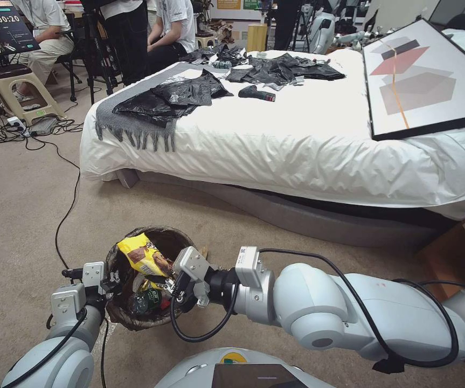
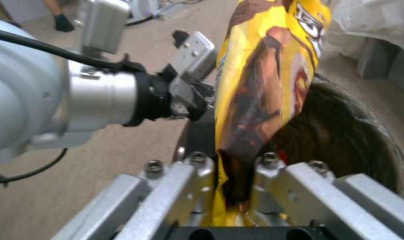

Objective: Pick up the trash bin, then pick up the garbage from the floor and place it into the trash bin.

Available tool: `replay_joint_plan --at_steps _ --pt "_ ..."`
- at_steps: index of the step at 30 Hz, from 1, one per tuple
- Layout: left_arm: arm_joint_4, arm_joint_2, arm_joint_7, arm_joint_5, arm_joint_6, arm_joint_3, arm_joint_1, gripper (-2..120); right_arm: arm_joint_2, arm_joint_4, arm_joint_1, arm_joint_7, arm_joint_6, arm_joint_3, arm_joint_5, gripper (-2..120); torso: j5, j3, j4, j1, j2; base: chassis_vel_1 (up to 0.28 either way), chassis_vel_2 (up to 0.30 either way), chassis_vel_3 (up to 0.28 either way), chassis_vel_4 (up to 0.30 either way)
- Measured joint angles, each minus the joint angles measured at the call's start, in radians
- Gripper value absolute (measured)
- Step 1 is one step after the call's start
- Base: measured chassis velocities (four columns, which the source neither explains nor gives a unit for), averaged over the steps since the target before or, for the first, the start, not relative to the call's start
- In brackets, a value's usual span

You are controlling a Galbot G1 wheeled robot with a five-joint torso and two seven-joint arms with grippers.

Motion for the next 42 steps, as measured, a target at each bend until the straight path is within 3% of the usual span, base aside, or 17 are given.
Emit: replay_joint_plan --at_steps 8,10,12,14,25,35,37,40,42 --pt "0.000 -0.001 0.001 0.002 -0.003 -0.001 0.000 3 0.024 -0.030 -0.013 0.058 -0.001 -0.012 0.004 30 0.0000 0.000 0.0000 0.000 0.000 0.000 0.000 0.000 0.000" --pt "0.000 0.000 0.002 0.002 -0.006 0.001 0.001 3 0.029 -0.041 -0.021 0.070 0.000 -0.012 0.004 43 0.0000 0.000 0.0000 0.000 0.000 0.000 0.000 0.000 0.000" --pt "0.000 0.000 0.002 0.002 -0.006 0.001 0.001 3 0.031 -0.046 -0.025 0.077 0.001 -0.012 0.004 46 0.0000 0.000 0.0000 0.000 0.000 0.000 0.000 0.000 0.000" --pt "0.000 0.002 0.003 0.002 -0.007 0.001 0.001 3 0.036 -0.059 -0.034 0.090 0.010 -0.012 0.002 58 0.0000 0.000 0.0000 0.000 0.000 0.000 0.000 0.000 0.000" --pt "0.000 0.010 0.005 -0.003 -0.007 0.001 -0.003 3 0.056 -0.090 -0.032 0.101 0.027 -0.012 -0.005 96 0.0000 0.000 0.0000 0.000 0.000 0.000 0.000 0.000 0.000" --pt "0.000 0.010 0.005 -0.007 -0.006 0.001 -0.004 3 0.065 -0.086 -0.035 0.096 0.058 0.061 0.002 100 0.0000 0.000 0.0001 0.000 0.000 0.000 0.000 0.000 0.000" --pt "0.000 0.011 0.004 -0.013 -0.004 0.004 -0.004 3 0.058 -0.067 -0.059 0.053 0.134 0.143 0.008 100 0.0003 0.000 0.0002 0.000 0.000 0.000 0.000 0.000 0.000" --pt "0.000 0.013 0.002 -0.023 -0.001 0.005 -0.005 3 0.042 -0.055 -0.077 0.031 0.171 0.201 0.009 100 0.0001 0.000 0.0000 0.000 0.000 0.000 0.000 0.000 0.000" --pt "0.000 0.013 -0.001 -0.030 0.002 0.006 -0.010 3 0.004 -0.046 -0.113 0.020 0.230 0.268 -0.054 100 0.0002 0.000 0.0000 0.000 0.000 0.000 0.000 0.000 0.000"
